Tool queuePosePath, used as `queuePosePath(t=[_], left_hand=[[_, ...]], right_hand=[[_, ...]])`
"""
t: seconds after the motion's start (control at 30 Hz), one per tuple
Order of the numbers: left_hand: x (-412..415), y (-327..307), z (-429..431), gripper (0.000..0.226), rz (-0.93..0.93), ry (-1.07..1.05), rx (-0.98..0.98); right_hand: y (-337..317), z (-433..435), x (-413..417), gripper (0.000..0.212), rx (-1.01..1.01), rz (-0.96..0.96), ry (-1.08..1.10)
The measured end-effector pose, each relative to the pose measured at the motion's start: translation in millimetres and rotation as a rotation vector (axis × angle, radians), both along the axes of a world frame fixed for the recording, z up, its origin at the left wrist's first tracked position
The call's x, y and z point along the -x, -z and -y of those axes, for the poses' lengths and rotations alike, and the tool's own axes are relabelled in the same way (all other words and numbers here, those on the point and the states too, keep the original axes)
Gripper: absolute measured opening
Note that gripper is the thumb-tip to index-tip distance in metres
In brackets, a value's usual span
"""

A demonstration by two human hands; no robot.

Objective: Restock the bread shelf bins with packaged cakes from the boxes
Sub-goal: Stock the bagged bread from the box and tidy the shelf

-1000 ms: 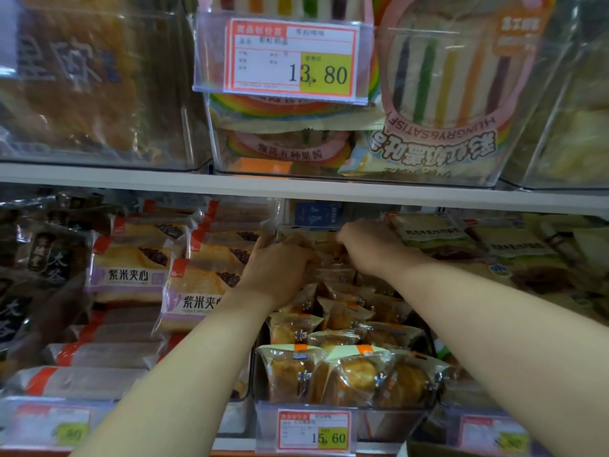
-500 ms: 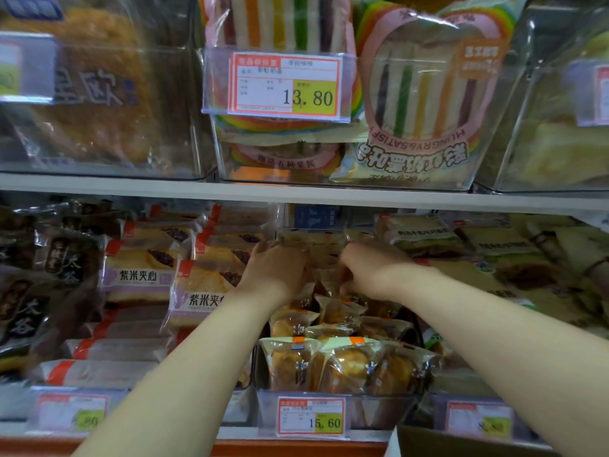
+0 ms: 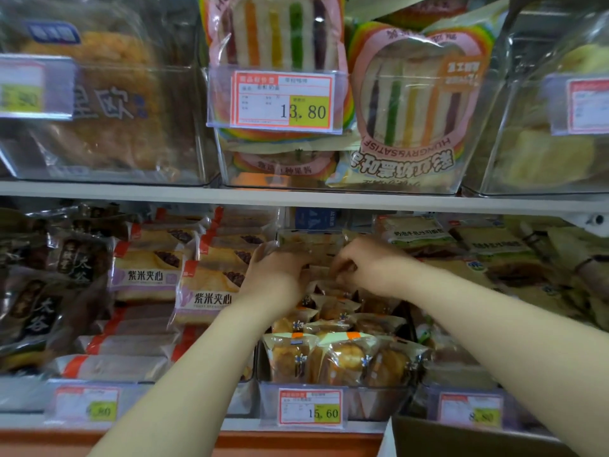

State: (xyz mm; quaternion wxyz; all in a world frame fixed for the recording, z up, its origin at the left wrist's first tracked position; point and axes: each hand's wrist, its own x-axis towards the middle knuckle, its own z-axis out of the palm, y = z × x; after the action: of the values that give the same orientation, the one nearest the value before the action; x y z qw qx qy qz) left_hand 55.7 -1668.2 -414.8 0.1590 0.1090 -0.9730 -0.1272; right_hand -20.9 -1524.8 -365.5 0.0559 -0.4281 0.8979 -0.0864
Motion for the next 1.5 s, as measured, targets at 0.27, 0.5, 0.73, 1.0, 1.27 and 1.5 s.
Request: queuePosePath(t=[0.27, 0.5, 0.73, 1.0, 1.27, 1.5], left_hand=[[-67.2, -7.0, -46.0, 0.054, 0.146, 0.218, -0.076], [-69.6, 8.8, -62.0, 0.059, 0.128, 0.134, 0.222], [-74.7, 21.1, -54.9, 0.043, 0.124, 0.125, 0.175], [-68.3, 21.0, -54.5, 0.046, 0.187, 0.17, 0.241], [-113.4, 24.9, -28.0, 0.041, -0.148, 0.121, 0.11], [-144.4, 30.4, 44.1, 0.038, -0.118, -0.305, 0.066]], right_hand=[[-4.1, -69.9, -53.2, 0.033, -0.258, -0.137, -0.161], [12.7, -75.4, -49.7, 0.047, -0.432, -0.421, -0.21], [21.1, -73.4, -38.1, 0.038, -0.455, -0.482, -0.249], [14.2, -65.8, -42.4, 0.048, -0.594, -0.526, -0.198], [-5.1, -60.4, -78.8, 0.032, -0.125, -0.421, -0.196], [21.3, 24.1, -113.0, 0.035, 0.036, -0.32, -0.32]])
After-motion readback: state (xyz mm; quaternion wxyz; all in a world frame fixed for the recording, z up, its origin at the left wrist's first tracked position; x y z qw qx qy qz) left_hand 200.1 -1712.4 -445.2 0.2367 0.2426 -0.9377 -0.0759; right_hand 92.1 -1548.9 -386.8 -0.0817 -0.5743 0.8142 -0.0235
